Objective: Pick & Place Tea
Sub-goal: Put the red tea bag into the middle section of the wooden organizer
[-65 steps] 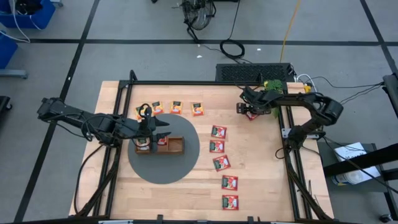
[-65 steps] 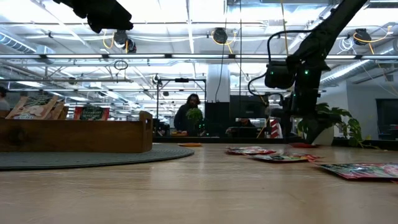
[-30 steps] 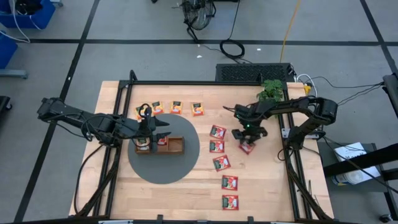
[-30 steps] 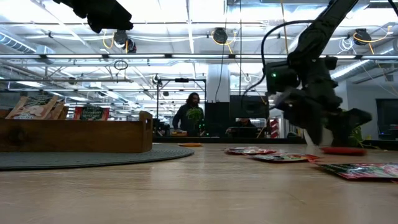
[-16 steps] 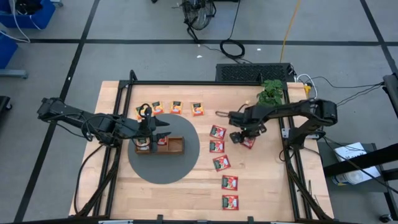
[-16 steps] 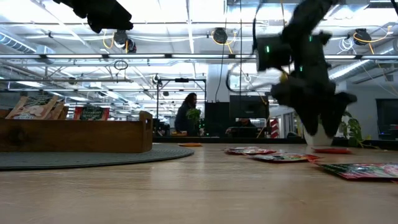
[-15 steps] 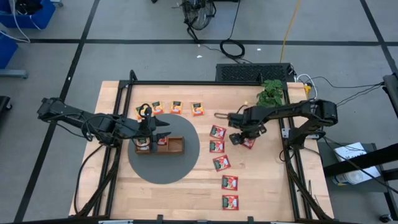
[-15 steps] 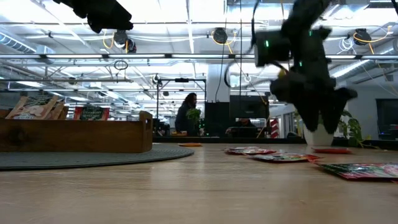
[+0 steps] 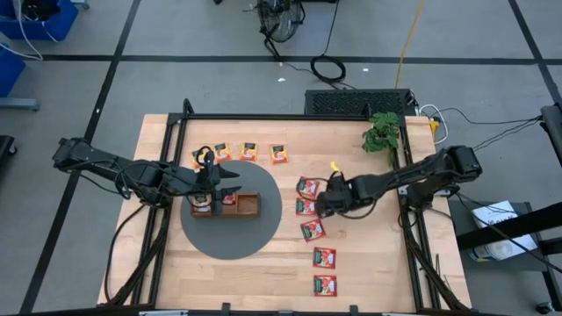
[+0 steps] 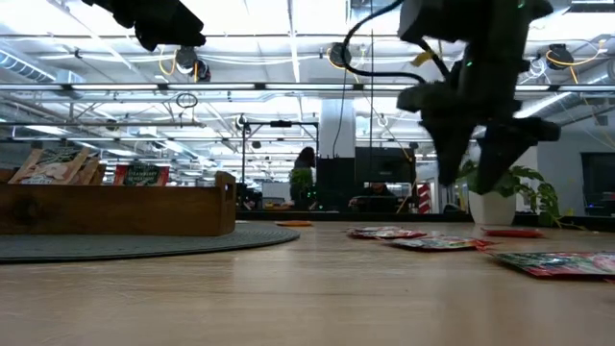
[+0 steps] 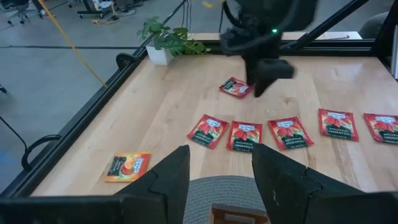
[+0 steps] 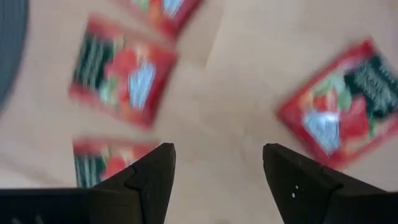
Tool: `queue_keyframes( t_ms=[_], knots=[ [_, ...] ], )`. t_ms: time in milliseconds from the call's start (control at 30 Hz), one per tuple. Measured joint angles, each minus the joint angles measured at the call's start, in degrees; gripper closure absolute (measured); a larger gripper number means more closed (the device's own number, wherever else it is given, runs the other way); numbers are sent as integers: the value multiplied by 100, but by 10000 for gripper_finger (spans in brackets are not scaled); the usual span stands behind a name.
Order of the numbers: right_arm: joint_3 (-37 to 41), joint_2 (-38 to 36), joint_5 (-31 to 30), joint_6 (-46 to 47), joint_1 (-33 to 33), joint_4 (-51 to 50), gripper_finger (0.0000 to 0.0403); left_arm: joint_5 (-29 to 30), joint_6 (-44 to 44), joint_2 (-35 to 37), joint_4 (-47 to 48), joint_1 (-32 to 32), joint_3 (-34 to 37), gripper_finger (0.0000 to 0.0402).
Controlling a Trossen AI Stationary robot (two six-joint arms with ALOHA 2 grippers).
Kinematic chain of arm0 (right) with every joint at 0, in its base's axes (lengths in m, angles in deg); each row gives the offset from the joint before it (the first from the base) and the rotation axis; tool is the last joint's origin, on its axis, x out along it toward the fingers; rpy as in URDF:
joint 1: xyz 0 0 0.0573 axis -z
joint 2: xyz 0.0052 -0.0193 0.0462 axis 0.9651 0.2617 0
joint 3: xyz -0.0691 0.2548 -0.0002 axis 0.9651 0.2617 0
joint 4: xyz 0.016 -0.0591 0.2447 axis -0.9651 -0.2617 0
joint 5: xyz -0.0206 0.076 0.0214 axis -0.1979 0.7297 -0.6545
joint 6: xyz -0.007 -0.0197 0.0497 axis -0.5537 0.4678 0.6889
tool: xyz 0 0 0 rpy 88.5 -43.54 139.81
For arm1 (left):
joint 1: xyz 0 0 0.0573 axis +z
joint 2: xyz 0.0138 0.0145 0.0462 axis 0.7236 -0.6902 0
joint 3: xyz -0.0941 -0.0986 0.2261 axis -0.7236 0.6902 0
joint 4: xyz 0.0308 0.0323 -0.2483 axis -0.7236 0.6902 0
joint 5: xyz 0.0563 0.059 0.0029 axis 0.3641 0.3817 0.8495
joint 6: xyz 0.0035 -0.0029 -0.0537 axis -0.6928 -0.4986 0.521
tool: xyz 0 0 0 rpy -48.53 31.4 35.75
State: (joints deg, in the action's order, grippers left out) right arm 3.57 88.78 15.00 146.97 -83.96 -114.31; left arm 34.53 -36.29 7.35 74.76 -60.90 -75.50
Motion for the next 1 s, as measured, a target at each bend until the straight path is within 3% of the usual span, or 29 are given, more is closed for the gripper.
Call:
queue_keyframes(
  t_ms=[167,400,567,700,1000],
  knots=[
    [307,-2,-312,1122,28,65,177,1,0,-1,-2,0,0,224],
    [386,-17,-411,461,5,550,176,2,0,-2,-2,0,0,224],
    [401,-22,366,1023,119,-334,166,2,0,-1,-2,0,0,224],
    [575,-20,738,1501,273,-341,146,0,0,0,0,0,0,224],
    [1266,-38,764,2559,300,269,127,2,0,0,-2,0,0,224]
  ],
)
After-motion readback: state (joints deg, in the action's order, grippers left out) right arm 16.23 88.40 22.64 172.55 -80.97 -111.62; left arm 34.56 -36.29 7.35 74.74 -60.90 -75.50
